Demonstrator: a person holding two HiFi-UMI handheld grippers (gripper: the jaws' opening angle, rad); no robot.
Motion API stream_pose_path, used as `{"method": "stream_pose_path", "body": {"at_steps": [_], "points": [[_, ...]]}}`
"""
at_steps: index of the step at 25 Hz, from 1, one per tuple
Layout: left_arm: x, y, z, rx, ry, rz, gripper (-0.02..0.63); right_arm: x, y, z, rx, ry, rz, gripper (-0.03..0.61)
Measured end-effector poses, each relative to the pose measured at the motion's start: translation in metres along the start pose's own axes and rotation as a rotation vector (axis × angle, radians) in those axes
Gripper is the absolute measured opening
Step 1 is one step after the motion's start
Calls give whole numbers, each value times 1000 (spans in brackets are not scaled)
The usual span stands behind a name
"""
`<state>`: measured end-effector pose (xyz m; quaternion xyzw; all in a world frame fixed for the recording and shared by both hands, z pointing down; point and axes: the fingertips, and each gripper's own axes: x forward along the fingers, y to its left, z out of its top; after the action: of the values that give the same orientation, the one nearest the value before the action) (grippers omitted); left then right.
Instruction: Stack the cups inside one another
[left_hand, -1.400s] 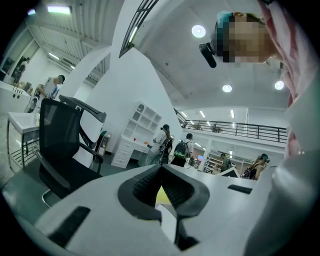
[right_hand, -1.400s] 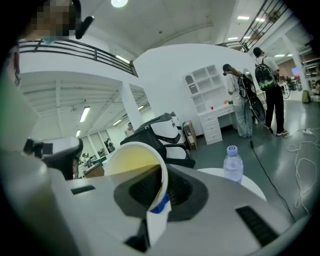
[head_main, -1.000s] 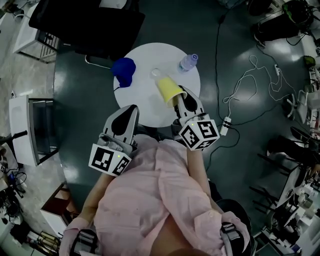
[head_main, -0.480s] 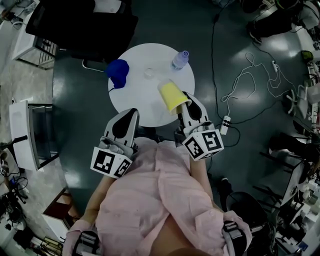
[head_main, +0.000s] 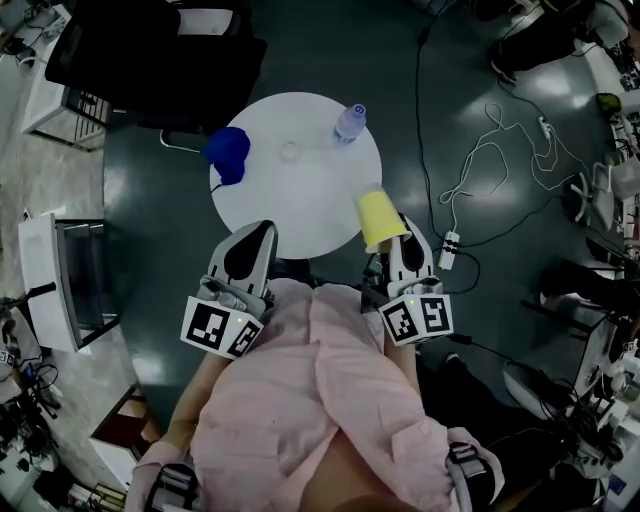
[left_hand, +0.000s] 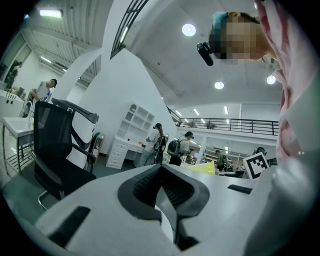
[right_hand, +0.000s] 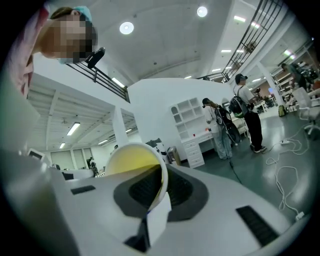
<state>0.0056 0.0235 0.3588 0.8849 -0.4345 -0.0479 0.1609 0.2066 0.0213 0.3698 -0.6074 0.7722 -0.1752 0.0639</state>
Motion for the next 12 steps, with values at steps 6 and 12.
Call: {"method": "stream_pose_path", "body": {"at_steps": [6, 12], "points": [[1, 1, 0, 5, 0, 10, 18, -8, 4, -14, 14, 26, -10, 38], [0, 2, 0, 5, -8, 22, 18, -7, 7, -19, 10, 33, 0, 38]]}}
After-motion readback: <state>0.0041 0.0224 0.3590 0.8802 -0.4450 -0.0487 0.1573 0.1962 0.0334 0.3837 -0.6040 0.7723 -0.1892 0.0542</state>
